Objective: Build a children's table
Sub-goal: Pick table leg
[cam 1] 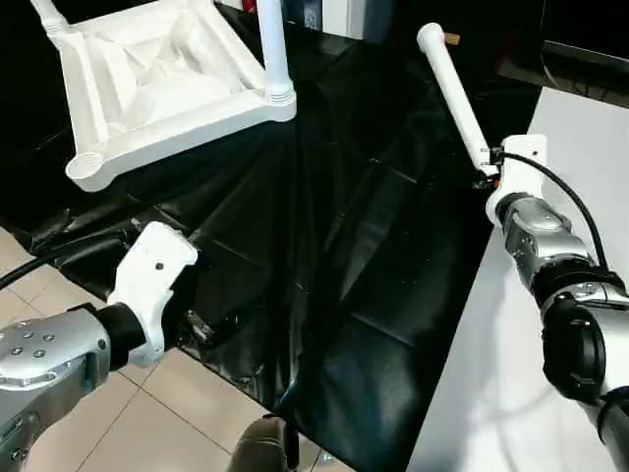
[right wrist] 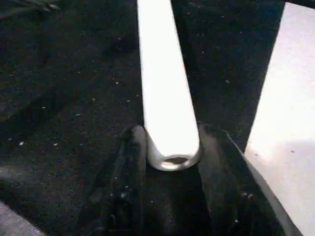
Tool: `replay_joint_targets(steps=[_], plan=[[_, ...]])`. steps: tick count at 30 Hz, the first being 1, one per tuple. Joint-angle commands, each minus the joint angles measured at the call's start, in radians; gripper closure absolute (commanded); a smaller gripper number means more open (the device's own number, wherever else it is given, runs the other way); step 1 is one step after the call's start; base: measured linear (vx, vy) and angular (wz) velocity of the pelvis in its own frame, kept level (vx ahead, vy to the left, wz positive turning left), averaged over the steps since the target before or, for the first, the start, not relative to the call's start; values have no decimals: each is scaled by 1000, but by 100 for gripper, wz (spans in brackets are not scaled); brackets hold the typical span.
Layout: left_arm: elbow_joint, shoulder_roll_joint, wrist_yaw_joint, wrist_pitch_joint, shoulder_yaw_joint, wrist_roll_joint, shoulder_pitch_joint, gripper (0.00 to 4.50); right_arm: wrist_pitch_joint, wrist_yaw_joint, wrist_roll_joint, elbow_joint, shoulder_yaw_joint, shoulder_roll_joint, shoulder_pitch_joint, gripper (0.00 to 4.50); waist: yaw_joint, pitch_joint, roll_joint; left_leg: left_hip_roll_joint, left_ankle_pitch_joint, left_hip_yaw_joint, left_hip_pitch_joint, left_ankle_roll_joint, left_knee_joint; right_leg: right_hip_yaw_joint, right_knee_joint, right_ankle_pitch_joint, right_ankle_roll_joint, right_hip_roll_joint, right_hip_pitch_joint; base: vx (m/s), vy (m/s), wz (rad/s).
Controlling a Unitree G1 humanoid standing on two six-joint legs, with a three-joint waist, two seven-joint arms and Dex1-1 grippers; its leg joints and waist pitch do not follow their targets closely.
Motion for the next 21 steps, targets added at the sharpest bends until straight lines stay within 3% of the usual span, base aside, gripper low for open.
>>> replay_joint_targets(steps=[1,7,8,9,10,11,12,13,15,16,17,18,19,20,21], plan=[[-15,10,9,8,18,-6,9,0,13,3,-4,12,-5,-3,1,330,2,-74,-5,69,20,-30,31,170,-71,55,-47,-7,-341,-89,64,0,0,0],[-15,8,14,5,15,-6,16,0,9,17,-12,12,-6,-2,2,333,1,-77,-7,69,31,-30,30,176,-69,54,-46,-10,-338,-89,65,0,0,0],[-13,6,16,0,12,-4,19,0,8,19,-11,12,-7,-1,3,333,0,-82,-12,69,46,-29,31,181,-67,54,-43,3,-340,-88,66,0,0,0],[-12,5,16,-4,11,-2,20,0,6,22,-10,11,-8,-2,4,333,0,-81,-11,68,51,-29,31,184,-66,54,-43,5,-341,-88,65,0,0,0],[-8,1,19,-15,7,4,25,0,1,26,-7,10,-10,-2,5,334,-5,-88,-19,67,62,-26,31,191,-63,54,-42,16,-342,-87,68,0,0,0],[-5,-1,23,-24,3,7,30,0,-2,28,-5,10,-12,-3,7,334,-4,-88,-18,67,67,-27,29,197,-62,53,-41,12,-342,-88,68,0,0,0],[0,-10,29,-39,0,13,36,0,-9,34,2,8,-17,-4,9,334,-9,-99,-30,67,73,-24,32,201,-60,53,-40,17,-342,-88,72,0,0,0],[4,-16,34,-51,-4,18,42,0,-14,38,6,7,-21,-5,12,334,-9,-100,-28,67,83,-23,31,207,-57,53,-38,16,-342,-89,70,0,0,0],[26,-39,51,-92,-17,40,55,0,-33,63,22,1,-31,-10,19,334,-15,-121,-40,66,113,-20,32,220,-49,51,-29,47,-344,-87,76,0,0,0],[42,-51,60,-119,-29,56,62,0,-48,81,33,-4,-38,-13,25,334,-14,-118,-34,64,118,-19,29,226,-46,50,-30,46,-339,-86,71,0,0,0],[58,-61,66,-143,-43,71,66,0,-62,97,44,-10,-48,-16,29,334,-19,-129,-39,66,118,-18,31,230,-42,49,-27,41,-336,-86,73,0,0,0],[58,-61,66,-143,-43,71,66,0,-62,97,44,-10,-48,-16,29,334,-19,-128,-39,65,114,-17,29,231,-41,49,-27,34,-333,-85,72,0,0,0],[80,-79,74,-173,-60,83,66,0,-81,124,56,-18,-56,-19,34,334,-21,-139,-39,67,108,-16,32,227,-37,48,-25,21,-333,-84,73,0,0,0],[80,-79,74,-173,-60,83,66,0,-81,124,56,-18,-56,-19,34,334,-22,-135,-39,68,85,-16,30,217,-38,49,-28,-6,-331,-85,72,0,0,0],[93,-91,79,-187,-66,86,61,0,-91,137,62,-23,-59,-20,37,334,-23,-141,-36,70,76,-16,31,208,-37,48,-26,-16,-332,-86,74,0,0,0]])
